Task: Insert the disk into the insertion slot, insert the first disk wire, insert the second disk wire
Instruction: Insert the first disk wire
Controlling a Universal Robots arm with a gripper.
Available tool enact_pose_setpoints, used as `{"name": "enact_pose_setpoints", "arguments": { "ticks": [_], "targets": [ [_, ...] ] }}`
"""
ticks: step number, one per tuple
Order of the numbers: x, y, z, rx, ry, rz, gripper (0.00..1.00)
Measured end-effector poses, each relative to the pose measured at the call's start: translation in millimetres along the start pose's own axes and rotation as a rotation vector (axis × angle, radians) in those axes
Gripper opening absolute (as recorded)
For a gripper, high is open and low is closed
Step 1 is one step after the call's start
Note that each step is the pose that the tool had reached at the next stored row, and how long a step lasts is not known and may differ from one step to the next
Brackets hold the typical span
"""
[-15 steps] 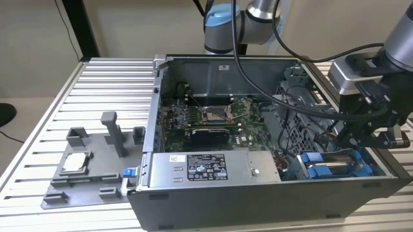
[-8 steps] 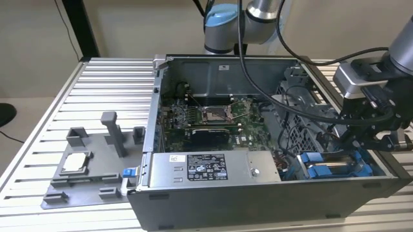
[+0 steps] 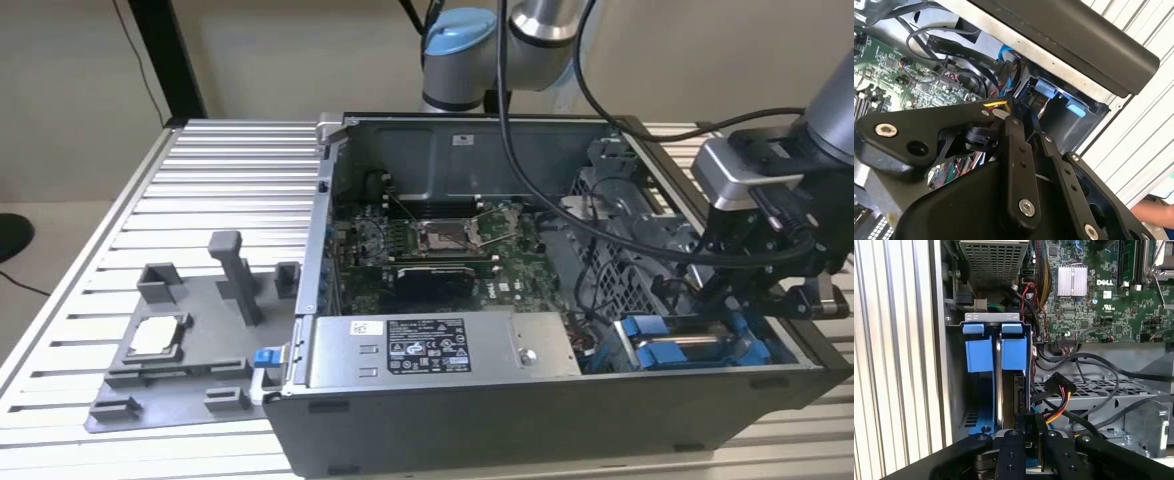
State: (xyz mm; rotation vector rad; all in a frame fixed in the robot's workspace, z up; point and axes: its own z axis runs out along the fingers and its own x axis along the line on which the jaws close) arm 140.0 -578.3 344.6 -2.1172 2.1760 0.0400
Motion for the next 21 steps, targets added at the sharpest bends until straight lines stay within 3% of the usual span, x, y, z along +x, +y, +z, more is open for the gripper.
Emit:
{"name": "enact_pose_setpoints", "arguments": {
  "ticks": [4, 8, 9, 14, 21],
  "targets": [
    [0.7, -0.7, 0.7, -0.01, 0.0048, 0.001, 0.0],
    [0.8, -3.9, 1.2, -0.0403, 0.0131, 0.003, 0.0],
    [0.7, -4.3, 1.2, -0.0451, 0.0136, 0.003, 0.0],
    [0.7, -8.6, 2.2, -0.0496, 0.0139, 0.004, 0.0],
    [1.0, -9.1, 4.2, -0.0511, 0.0142, 0.004, 0.0]
  ]
}}
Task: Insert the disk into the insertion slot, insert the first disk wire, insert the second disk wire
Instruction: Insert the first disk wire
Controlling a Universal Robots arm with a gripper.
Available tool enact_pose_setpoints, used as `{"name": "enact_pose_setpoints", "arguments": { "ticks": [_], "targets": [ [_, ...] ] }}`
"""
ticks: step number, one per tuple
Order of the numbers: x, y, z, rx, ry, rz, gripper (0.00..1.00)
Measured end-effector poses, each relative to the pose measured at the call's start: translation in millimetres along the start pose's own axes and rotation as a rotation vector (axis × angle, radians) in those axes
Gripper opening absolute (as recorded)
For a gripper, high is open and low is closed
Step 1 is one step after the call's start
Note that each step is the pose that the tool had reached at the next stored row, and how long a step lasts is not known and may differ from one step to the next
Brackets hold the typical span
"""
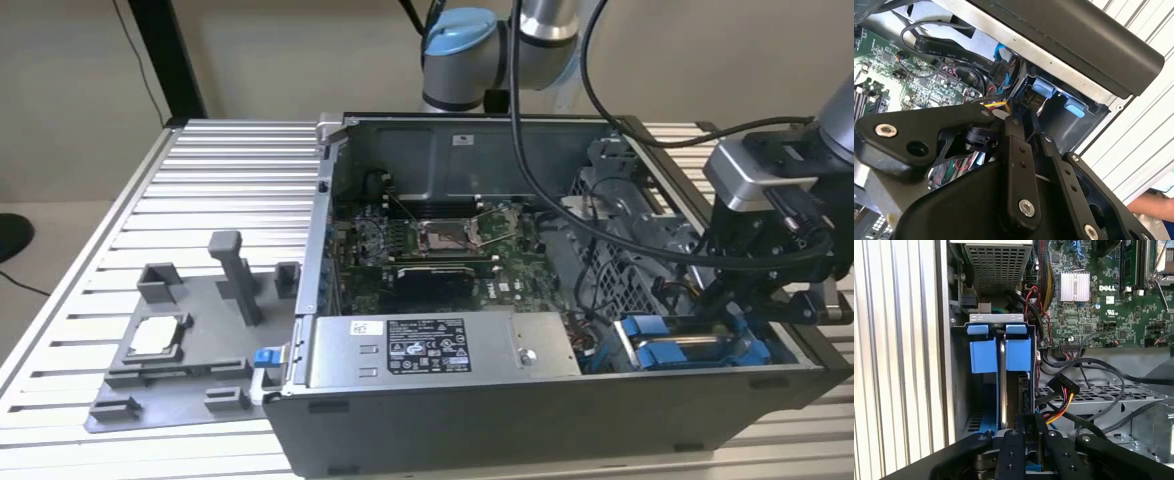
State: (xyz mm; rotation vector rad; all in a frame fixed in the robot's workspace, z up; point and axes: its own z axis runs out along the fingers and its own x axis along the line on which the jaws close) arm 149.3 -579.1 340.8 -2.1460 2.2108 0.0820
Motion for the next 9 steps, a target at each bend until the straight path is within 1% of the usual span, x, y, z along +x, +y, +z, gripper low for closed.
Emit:
{"name": "enact_pose_setpoints", "arguments": {
  "ticks": [9],
  "targets": [
    [0.1, -0.2, 2.1, -0.0005, 0.0, 0.0, 0.0]
  ]
}}
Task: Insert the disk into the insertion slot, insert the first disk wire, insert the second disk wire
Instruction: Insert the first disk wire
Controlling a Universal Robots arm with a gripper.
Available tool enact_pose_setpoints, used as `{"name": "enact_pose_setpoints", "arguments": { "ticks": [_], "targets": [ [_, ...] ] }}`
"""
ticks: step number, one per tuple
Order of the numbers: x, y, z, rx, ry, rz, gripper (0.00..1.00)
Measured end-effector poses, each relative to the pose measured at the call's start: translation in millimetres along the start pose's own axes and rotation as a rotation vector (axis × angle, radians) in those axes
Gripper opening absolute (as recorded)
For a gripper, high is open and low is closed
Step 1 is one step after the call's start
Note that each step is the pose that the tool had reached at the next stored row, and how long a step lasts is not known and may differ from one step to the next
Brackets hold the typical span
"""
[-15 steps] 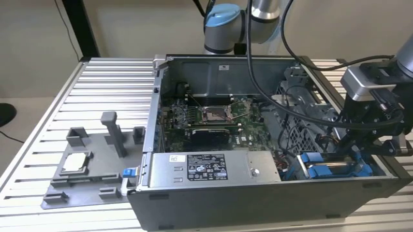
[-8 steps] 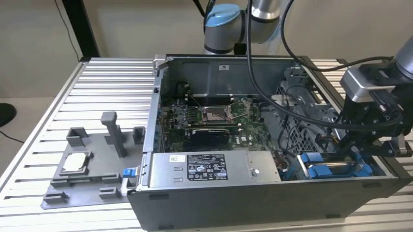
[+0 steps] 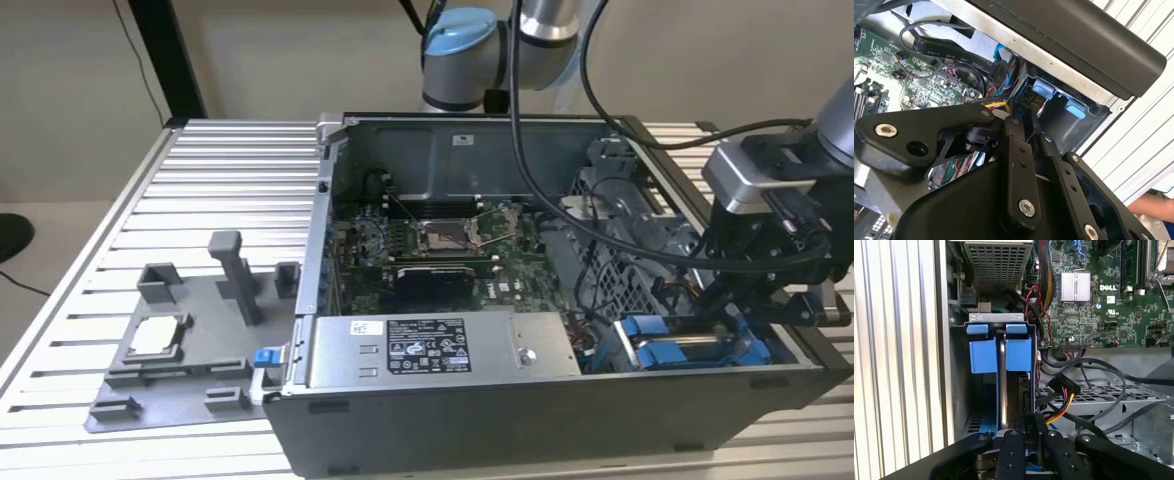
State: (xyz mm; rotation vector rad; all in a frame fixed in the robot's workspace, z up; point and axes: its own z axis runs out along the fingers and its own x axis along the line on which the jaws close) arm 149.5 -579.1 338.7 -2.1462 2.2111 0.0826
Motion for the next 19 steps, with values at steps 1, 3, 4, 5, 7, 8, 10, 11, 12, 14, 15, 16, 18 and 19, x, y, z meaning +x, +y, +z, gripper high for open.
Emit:
{"name": "enact_pose_setpoints", "arguments": {
  "ticks": [1, 3, 4, 5, 7, 8, 10, 11, 12, 14, 15, 16, 18, 19],
  "targets": [
    [0.0, 0.0, 0.1, 0.0, 0.0001, 0.0, 0.0],
    [0.0, -0.2, 0.3, 0.0, -0.0001, 0.0, 0.0],
    [0.0, -0.3, 0.5, 0.0, -0.0001, 0.0, 0.0],
    [0.0, -0.3, 0.7, 0.0, -0.0001, 0.0, 0.0],
    [0.1, -0.5, 1.4, -0.0001, -0.0003, 0.0, 0.0],
    [0.1, -0.6, 1.7, -0.0001, -0.0002, 0.0, 0.0],
    [0.2, -0.9, 2.5, -0.0003, 0.0, 0.0, 0.0],
    [0.2, -1.1, 3.5, -0.0007, -0.0001, 0.0, 0.0],
    [0.3, -1.2, 4.0, -0.0009, 0.0, 0.0, 0.0],
    [0.4, -1.5, 5.6, -0.0012, 0.0001, 0.0, 0.0],
    [0.5, -1.6, 6.3, -0.0013, 0.0003, 0.0, 0.0],
    [0.5, -1.6, 6.8, -0.0013, 0.0006, 0.0, 0.0],
    [0.5, -1.6, 7.2, -0.0014, 0.0006, 0.0, 0.0],
    [0.6, -1.6, 7.4, -0.0014, 0.0003, 0.0, 0.0]
  ]
}}
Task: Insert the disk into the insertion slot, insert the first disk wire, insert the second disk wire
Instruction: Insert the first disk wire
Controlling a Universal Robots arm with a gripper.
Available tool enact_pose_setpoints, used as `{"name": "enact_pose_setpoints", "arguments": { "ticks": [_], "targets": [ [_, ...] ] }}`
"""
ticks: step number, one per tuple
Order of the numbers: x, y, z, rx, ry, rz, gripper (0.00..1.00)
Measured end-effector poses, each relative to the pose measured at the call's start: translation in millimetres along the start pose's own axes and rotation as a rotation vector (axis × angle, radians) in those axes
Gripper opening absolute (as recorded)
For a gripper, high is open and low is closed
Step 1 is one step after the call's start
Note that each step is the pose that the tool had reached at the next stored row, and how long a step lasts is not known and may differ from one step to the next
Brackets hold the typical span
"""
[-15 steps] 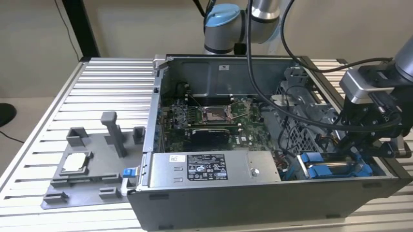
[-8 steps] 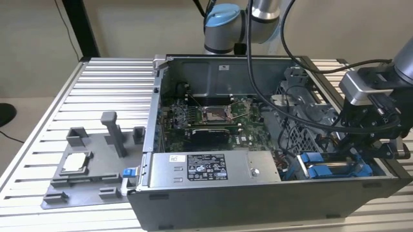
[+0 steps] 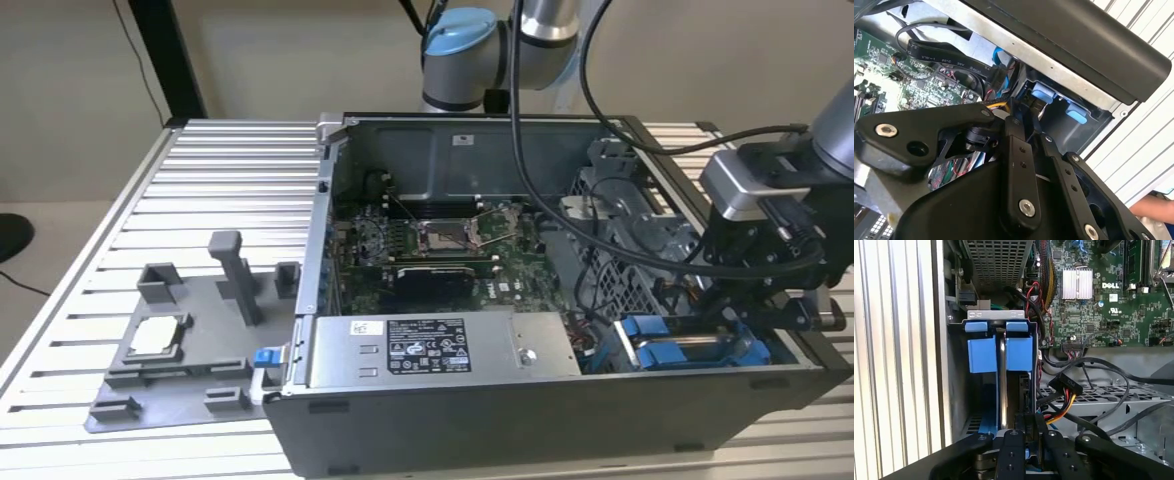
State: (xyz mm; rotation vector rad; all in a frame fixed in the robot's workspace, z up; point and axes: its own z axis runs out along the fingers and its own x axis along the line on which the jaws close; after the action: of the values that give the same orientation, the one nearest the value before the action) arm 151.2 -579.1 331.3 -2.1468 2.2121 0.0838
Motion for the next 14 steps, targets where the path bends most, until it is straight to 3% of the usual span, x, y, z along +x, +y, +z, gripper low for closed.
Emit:
{"name": "enact_pose_setpoints", "arguments": {
  "ticks": [8, 9, 14],
  "targets": [
    [0.0, 0.0, 0.2, -0.0001, -0.0004, 0.0, 0.0],
    [0.0, 0.0, 0.4, -0.0001, -0.001, 0.0, 1.0],
    [-0.2, 0.0, -2.2, -0.0007, -0.001, 0.0, 1.0]
  ]
}}
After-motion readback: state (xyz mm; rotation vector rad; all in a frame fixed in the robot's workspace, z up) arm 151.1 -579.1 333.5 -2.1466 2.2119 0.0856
